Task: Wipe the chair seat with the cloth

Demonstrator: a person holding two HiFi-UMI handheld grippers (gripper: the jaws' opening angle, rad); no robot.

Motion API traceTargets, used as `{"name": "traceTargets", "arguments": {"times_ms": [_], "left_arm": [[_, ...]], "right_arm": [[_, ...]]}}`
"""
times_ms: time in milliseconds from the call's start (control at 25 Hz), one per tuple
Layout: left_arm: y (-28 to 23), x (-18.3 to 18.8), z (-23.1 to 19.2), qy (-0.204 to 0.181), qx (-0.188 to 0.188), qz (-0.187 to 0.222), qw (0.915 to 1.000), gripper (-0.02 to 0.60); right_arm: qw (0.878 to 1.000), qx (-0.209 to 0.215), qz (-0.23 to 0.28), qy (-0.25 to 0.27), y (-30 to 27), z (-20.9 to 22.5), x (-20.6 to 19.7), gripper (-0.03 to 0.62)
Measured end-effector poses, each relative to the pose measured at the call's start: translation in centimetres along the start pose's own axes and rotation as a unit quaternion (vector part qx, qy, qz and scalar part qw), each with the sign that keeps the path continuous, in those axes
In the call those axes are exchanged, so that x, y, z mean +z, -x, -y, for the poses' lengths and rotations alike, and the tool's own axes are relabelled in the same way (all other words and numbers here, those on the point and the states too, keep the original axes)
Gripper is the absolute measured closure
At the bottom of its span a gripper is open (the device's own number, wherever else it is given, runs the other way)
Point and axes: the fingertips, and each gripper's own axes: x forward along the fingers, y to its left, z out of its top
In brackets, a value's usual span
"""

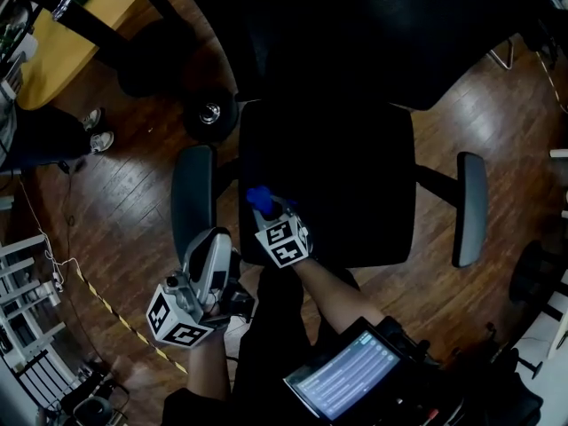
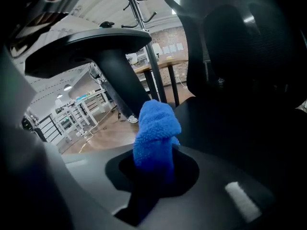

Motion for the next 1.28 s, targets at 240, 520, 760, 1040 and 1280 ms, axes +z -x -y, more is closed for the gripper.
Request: {"name": "traceTargets", "arguments": {"times_ms": [240,520,760,1040,1280], "left_arm": [[-1.0,-0.6,0.5,-0.003,-0.01,-0.011,0.9999,0.591],[-2.5,-2.0,1.2,0.0,-0.024,-0.024,0.9994,0.591],[-3.5,-2.7,1.9,0.001,-0.032,-0.032,0.999,0.591],[-3.3,-3.0,2.5,-0.003,-0.035,-0.036,0.9987,0.591],[-3.2,-3.0,2.2,0.0,-0.031,-0.028,0.9991,0.591]], "right_arm": [[0.998,-0.063,-0.014,0.021,4.8,6.6,-3.4,0.549],[0.976,-0.213,-0.036,-0.03,16.8,20.1,-8.6,0.549],[0.946,-0.312,-0.027,-0.086,24.5,26.5,-10.5,0.549],[0.944,-0.319,-0.029,-0.085,25.3,27.5,-10.6,0.549],[0.95,-0.282,-0.043,-0.131,22.6,25.1,-9.6,0.549]]}}
